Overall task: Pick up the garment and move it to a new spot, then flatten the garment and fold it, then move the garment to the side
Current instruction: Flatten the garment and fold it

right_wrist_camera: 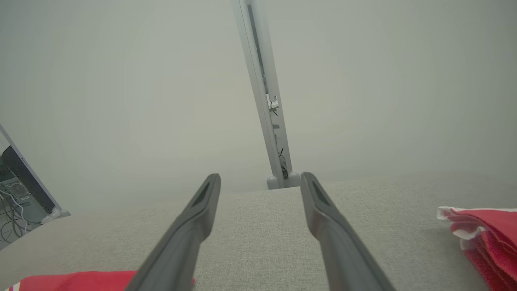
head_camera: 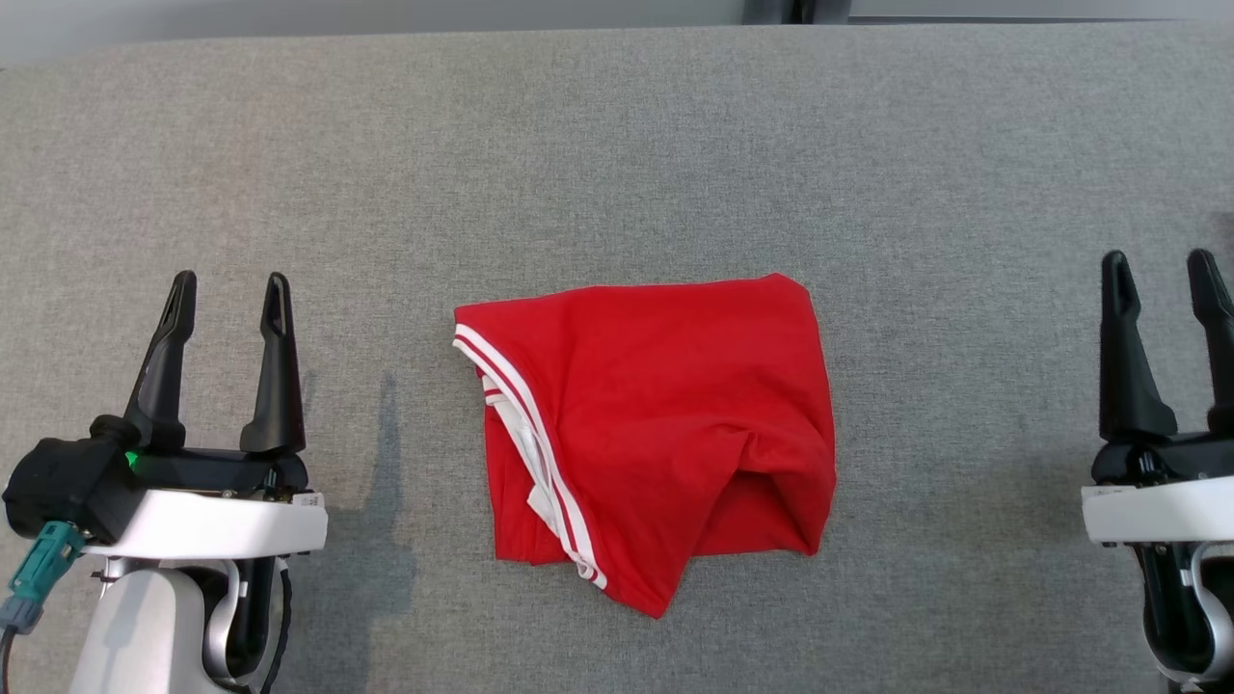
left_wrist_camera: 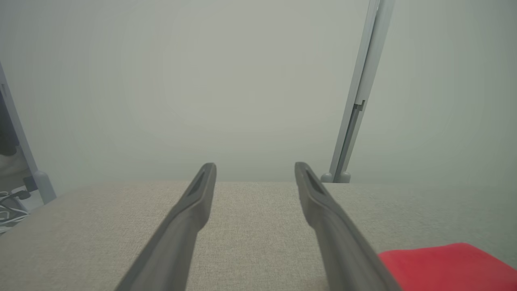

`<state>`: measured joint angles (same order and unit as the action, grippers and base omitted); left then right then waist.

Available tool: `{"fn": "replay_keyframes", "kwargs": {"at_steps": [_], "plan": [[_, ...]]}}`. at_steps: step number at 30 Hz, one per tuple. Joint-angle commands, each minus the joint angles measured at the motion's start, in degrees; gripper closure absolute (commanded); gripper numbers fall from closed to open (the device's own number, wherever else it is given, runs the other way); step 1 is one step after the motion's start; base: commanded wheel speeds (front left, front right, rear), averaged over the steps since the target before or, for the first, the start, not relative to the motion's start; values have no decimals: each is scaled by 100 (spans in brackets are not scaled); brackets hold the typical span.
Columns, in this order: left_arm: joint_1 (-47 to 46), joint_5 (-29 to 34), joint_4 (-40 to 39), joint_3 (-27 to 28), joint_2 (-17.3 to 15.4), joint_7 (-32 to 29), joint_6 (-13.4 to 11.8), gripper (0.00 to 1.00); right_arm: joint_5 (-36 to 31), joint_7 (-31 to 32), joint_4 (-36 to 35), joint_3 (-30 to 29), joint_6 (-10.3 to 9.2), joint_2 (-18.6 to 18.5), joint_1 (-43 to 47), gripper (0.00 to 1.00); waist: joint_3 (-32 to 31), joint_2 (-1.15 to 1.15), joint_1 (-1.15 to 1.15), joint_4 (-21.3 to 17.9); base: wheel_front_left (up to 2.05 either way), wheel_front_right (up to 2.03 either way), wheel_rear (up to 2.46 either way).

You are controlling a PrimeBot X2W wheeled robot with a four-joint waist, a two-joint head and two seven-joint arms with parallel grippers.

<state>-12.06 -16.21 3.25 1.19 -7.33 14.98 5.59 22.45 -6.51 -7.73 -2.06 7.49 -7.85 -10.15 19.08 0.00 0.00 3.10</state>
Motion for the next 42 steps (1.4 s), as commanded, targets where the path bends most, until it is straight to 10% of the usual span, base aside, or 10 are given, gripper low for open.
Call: {"fn": "replay_keyframes", "kwargs": {"at_steps": [1,19,20,21,42], "plan": [[68,25,-28,29,-38,11,-22,0,-77,-4,56,-109,1,-59,99,0,-13,0,0,1,0,0,0],[207,3,-74,-73,-93,-9,-92,0,21,-12,320,-215,1,-93,243,0,-130,0,0,10,0,0,0],[208,-2,-76,-79,-93,-11,-94,0,42,11,332,-203,2,-94,241,39,-131,0,0,15,0,0,0],[206,-7,-76,-89,-94,-12,-93,0,108,79,356,-116,2,-119,240,100,-136,0,0,23,0,0,0],[-46,-109,34,-242,11,10,-57,0,834,334,1383,3428,1,-551,-1112,100,111,0,0,351,0,0,0]]}}
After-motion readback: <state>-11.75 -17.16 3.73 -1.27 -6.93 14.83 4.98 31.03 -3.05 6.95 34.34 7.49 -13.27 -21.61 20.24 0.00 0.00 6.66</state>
